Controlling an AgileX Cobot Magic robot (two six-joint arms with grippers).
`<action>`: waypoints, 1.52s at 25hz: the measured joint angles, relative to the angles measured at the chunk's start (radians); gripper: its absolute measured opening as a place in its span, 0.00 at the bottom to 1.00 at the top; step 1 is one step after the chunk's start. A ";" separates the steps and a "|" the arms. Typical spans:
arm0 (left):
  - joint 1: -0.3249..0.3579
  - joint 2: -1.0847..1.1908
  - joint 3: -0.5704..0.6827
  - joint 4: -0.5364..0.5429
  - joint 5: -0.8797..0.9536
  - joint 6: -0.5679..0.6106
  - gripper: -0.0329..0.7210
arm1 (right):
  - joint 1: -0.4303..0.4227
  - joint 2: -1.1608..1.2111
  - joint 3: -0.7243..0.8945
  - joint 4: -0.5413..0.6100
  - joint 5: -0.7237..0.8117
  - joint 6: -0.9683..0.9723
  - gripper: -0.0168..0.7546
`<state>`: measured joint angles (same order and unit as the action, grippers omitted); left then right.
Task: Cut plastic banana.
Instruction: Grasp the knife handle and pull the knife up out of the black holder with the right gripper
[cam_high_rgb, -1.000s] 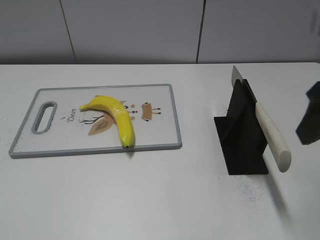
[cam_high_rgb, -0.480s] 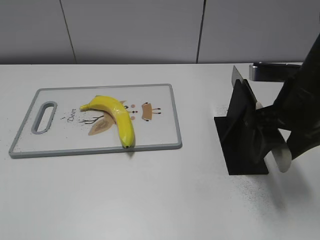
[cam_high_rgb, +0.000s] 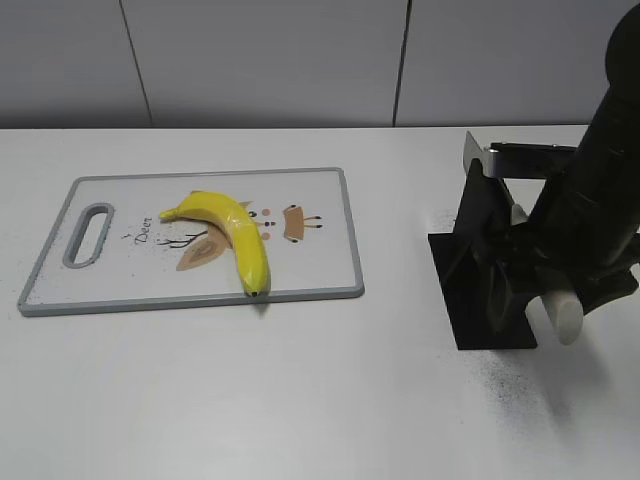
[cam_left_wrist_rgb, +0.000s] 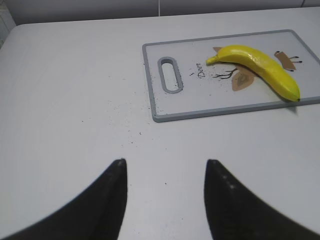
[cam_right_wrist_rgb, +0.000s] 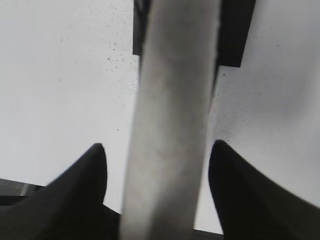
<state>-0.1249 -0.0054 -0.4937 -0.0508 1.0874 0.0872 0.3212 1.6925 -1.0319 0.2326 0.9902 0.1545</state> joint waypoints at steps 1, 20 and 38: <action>0.000 0.000 0.000 0.000 0.000 0.000 0.69 | 0.000 0.000 0.000 0.005 0.000 0.000 0.69; 0.000 0.000 0.000 0.000 0.000 0.000 0.69 | 0.000 -0.047 -0.012 0.022 0.047 0.066 0.28; 0.000 0.000 0.000 0.000 0.000 0.000 0.69 | 0.000 -0.256 -0.057 -0.022 0.133 0.103 0.28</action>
<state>-0.1249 -0.0054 -0.4937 -0.0508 1.0878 0.0872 0.3212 1.4369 -1.0889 0.2107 1.1234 0.2577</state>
